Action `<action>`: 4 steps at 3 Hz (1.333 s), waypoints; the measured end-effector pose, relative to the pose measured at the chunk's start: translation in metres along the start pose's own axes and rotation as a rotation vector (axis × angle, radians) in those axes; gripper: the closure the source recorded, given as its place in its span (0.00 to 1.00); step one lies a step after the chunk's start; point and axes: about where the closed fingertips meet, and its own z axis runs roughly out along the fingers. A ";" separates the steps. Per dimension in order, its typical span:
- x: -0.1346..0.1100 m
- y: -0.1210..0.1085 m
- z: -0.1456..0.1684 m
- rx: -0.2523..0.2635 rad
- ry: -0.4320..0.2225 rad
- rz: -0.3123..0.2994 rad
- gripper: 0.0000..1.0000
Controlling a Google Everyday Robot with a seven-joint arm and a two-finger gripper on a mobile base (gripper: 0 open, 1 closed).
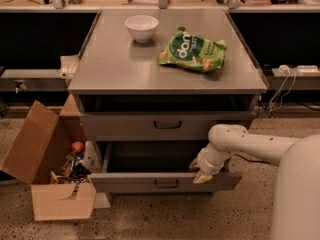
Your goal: Open middle drawer
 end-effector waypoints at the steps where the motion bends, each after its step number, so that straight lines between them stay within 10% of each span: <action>1: 0.000 0.000 0.000 0.000 0.000 0.000 0.52; 3: 0.000 0.000 0.000 0.000 0.000 0.000 0.00; 4: 0.000 0.000 0.000 -0.001 0.000 0.000 0.00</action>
Offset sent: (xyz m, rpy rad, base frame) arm 0.0000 0.0000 0.0000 0.0000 0.0000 0.0000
